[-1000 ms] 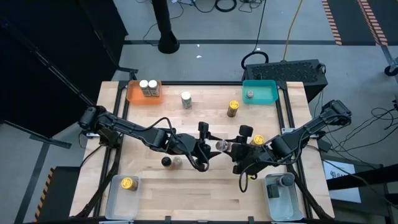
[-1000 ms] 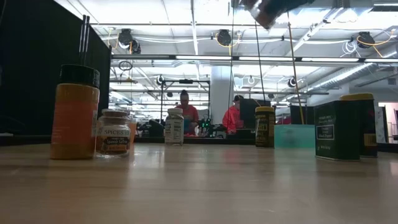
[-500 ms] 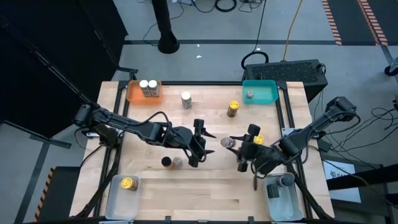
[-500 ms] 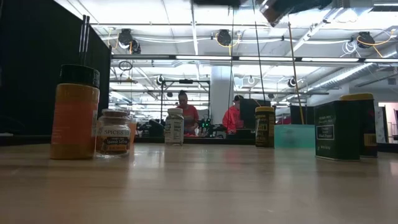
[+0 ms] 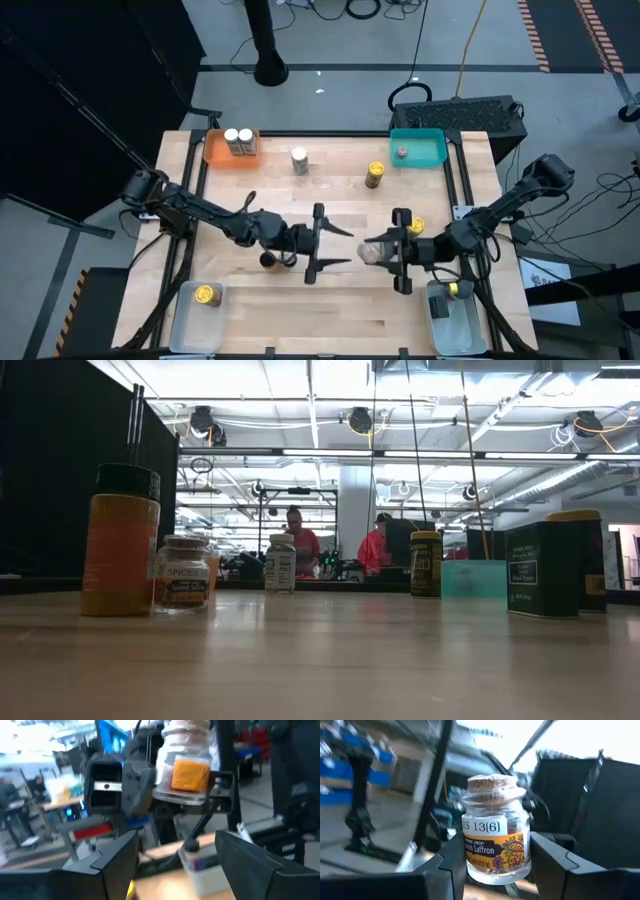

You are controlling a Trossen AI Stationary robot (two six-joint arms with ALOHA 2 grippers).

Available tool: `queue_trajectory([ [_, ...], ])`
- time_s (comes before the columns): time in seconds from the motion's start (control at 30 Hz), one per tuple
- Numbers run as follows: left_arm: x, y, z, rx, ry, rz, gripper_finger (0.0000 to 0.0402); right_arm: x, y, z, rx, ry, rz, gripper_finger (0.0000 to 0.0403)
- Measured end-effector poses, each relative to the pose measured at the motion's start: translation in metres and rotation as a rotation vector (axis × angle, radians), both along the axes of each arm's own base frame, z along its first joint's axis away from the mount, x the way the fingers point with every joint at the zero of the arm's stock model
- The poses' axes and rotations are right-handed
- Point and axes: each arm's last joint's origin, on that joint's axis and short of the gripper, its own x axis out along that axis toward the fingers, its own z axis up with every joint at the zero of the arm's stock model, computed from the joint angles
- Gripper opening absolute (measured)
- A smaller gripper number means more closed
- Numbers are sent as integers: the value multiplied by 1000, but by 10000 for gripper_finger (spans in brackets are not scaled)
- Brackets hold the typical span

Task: Sort spices by type
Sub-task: Put the right brown seasoning bottle into the blue bin

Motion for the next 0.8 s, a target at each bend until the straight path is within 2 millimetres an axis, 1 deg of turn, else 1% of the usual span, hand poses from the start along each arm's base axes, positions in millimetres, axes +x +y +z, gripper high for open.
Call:
queue_trajectory([
  [0.1,2,1,2,-14,-51,-6,271,4,3,4,-16,-45,2,150],
  [0.23,2,-2,5,-4,-100,-45,271,7,3,2,-32,-27,-38,150],
  [0.43,-1,-7,10,103,-168,9,271,10,-2,1,-32,-17,-63,150],
  [0.57,-3,-8,16,110,-232,19,271,13,-6,-1,-27,8,-76,150],
  [0.67,-2,-4,19,105,-237,45,271,15,-8,-2,-20,14,-84,150],
  [0.8,5,-2,24,103,-174,36,271,16,-11,-3,-10,23,-88,150],
])
